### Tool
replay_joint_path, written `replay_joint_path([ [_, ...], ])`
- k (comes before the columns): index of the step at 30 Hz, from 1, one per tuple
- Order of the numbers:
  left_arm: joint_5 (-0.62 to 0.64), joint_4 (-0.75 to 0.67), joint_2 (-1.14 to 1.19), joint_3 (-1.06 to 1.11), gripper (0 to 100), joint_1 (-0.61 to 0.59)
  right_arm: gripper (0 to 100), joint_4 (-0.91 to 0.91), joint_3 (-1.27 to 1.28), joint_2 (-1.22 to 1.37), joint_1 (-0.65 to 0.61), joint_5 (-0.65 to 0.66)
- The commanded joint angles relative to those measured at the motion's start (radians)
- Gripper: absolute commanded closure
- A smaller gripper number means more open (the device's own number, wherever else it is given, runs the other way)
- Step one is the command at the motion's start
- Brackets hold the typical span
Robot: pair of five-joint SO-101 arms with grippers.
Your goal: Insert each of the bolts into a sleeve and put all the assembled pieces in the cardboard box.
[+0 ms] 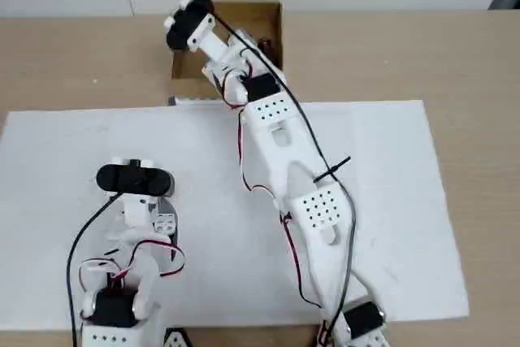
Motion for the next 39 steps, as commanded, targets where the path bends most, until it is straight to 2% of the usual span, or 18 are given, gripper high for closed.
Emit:
replay_joint_path([
  [1,0.000,-0.003,-0.009,-0.004,99,-0.005,81.2,0.099,-0.112,-0.019,0.004,0.002],
  [6,0.000,-0.003,-0.009,-0.004,99,-0.006,81.2,0.286,-0.279,-0.013,0.044,0.002],
  [13,0.032,-0.003,-0.009,-0.004,99,-0.009,81.2,0.509,-0.281,-0.082,0.105,0.002],
  [24,0.043,-0.002,-0.009,-0.004,99,-0.009,81.2,0.828,-0.279,-0.186,0.102,0.005],
  [35,0.043,-0.002,-0.009,-0.004,99,-0.009,81.1,0.895,-0.264,-0.208,0.101,0.003],
  [39,0.043,-0.002,-0.009,-0.004,99,-0.009,81.0,0.895,-0.137,-0.255,0.099,0.003],
])
